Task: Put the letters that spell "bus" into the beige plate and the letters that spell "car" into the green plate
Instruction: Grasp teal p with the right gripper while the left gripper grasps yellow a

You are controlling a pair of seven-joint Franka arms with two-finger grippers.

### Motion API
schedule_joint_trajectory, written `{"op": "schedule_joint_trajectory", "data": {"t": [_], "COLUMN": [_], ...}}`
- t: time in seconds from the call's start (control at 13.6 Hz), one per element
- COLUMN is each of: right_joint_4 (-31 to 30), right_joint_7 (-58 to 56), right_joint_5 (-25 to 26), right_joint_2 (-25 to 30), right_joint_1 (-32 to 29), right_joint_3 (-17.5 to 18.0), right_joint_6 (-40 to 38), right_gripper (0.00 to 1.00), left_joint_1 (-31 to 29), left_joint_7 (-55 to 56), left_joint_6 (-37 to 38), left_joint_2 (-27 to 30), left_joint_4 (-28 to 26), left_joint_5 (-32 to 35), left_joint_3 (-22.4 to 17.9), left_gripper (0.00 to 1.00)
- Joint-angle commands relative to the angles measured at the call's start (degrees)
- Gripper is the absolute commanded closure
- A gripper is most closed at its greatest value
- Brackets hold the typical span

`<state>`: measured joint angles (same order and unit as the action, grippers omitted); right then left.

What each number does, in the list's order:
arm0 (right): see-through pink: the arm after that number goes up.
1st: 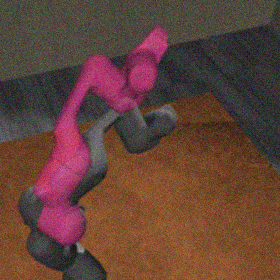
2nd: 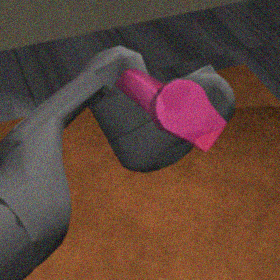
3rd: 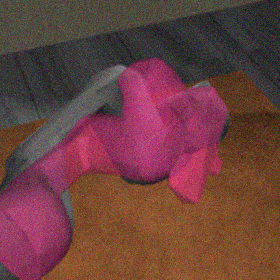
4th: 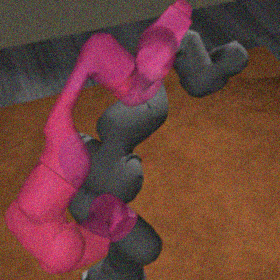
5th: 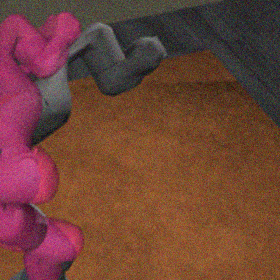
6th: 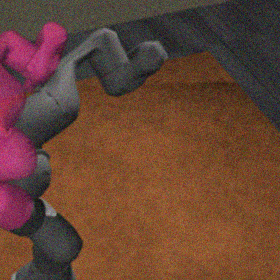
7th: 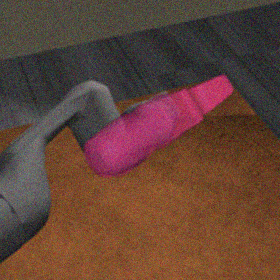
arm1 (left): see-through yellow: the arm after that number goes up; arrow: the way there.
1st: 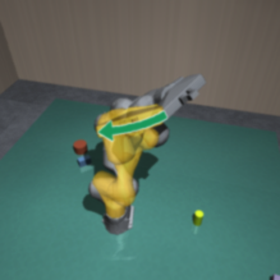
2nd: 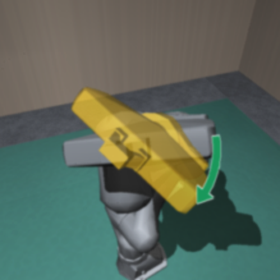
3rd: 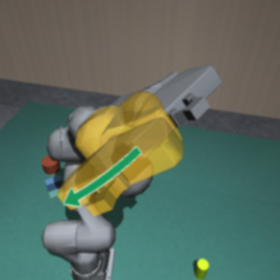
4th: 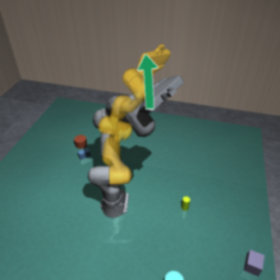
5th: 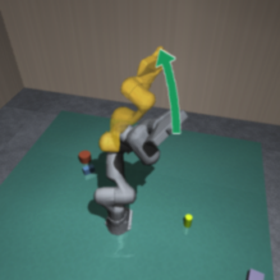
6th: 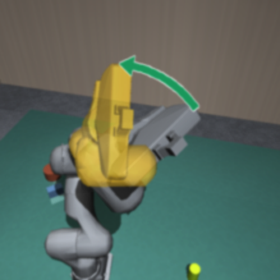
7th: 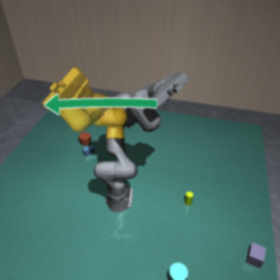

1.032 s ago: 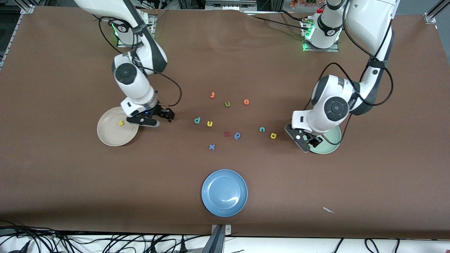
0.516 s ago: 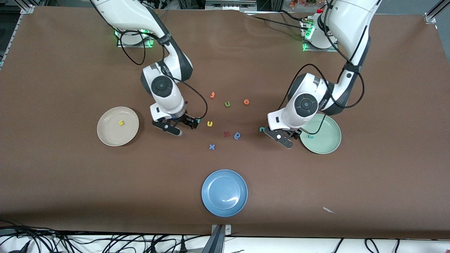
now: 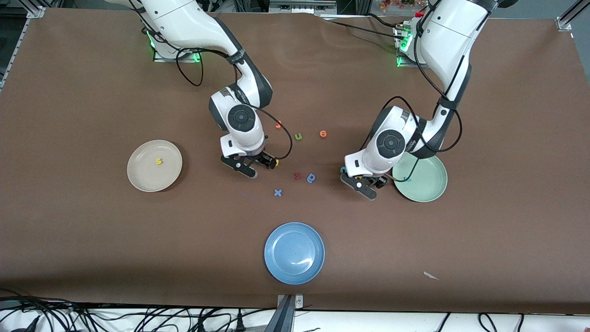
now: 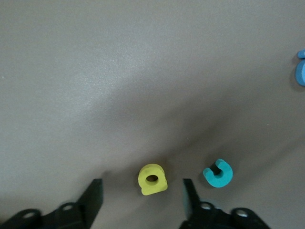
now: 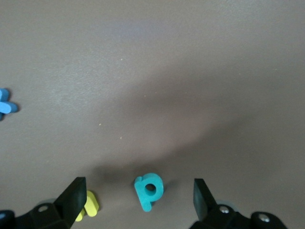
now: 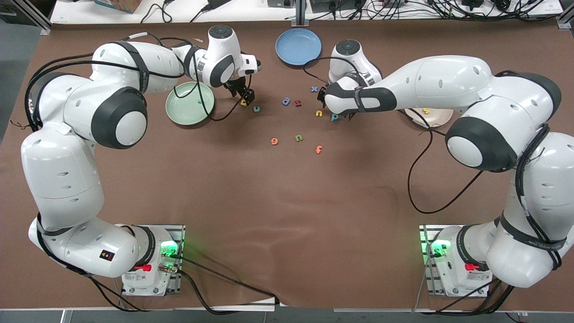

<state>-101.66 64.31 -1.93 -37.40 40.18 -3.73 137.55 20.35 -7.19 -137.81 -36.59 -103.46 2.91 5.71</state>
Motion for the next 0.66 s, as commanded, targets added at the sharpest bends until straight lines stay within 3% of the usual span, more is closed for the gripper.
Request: {"op": "schedule_joint_trajectory", "data": {"t": [0.0, 0.22, 0.29, 0.44, 0.59], "right_joint_4": [1.21, -0.63, -1.60, -1.87, -1.87], "right_joint_7": [0.38, 0.47, 0.38, 0.29, 0.29], "right_joint_5": [0.61, 0.61, 0.61, 0.53, 0.35], "right_joint_2": [-1.28, -1.01, -0.66, -0.57, -0.31], "right_joint_1": [-0.01, 0.34, 0.43, 0.34, 0.43], "right_joint_3": [-0.05, -0.05, -0.05, 0.03, 0.04], "right_joint_6": [-0.71, -0.01, 0.78, 1.22, 1.14], "right_gripper": [0.06, 0.17, 0.20, 0.29, 0.33], "left_joint_1": [0.31, 0.57, 0.66, 0.57, 0.57], "left_joint_7": [0.69, 1.13, 0.69, 0.51, 0.60], "left_joint_6": [-0.09, -1.58, -1.58, -1.58, -1.50], "left_joint_2": [-1.81, -2.43, -2.43, -2.34, -2.26], "left_joint_4": [1.25, 1.16, 1.24, 1.25, 1.25], "left_joint_5": [2.01, 1.93, 2.01, 2.01, 2.01], "left_joint_3": [-0.17, -0.17, -0.17, -0.17, -0.17], "left_gripper": [0.31, 0.32, 0.38, 0.74, 0.86]}}
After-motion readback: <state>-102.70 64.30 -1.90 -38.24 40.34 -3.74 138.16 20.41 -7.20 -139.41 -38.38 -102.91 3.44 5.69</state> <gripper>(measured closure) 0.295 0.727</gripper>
